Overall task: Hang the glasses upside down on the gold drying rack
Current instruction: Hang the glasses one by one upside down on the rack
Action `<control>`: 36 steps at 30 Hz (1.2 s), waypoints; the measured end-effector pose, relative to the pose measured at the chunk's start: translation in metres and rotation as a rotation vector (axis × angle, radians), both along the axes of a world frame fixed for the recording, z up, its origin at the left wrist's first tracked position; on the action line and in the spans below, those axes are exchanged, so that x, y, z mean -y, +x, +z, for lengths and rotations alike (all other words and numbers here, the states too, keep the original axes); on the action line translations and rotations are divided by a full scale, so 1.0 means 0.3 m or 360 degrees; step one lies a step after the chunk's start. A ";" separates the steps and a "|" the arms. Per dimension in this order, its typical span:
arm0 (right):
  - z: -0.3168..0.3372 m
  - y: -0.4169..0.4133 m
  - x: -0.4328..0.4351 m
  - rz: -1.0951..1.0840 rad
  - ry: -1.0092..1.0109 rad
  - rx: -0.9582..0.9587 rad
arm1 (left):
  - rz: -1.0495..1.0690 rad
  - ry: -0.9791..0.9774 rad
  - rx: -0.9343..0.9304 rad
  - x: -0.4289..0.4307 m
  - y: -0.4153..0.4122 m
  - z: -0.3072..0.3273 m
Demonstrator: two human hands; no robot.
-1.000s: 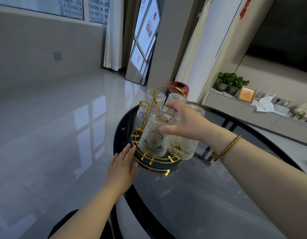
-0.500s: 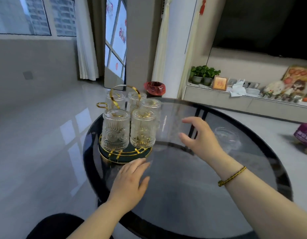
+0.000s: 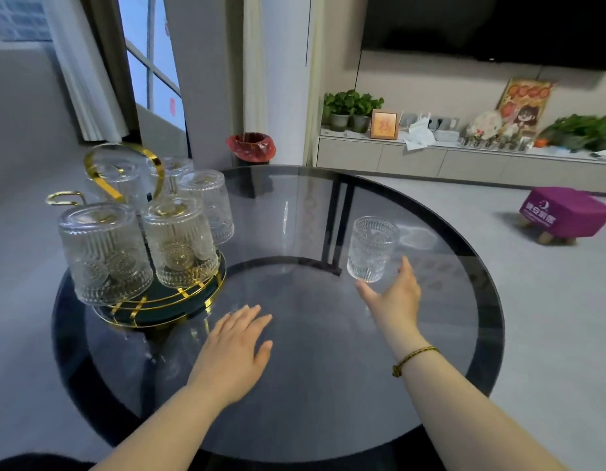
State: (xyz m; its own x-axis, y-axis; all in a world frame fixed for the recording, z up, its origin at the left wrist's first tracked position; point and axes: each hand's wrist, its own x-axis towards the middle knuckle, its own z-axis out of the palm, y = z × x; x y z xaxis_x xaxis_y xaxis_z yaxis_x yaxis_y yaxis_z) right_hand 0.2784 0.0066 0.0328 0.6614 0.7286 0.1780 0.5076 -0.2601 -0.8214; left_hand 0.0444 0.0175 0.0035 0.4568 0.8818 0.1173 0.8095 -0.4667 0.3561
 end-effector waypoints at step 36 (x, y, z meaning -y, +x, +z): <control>0.158 -0.029 -0.042 0.0568 0.0377 -0.0031 | -0.0013 -0.0067 0.0118 -0.007 -0.015 0.000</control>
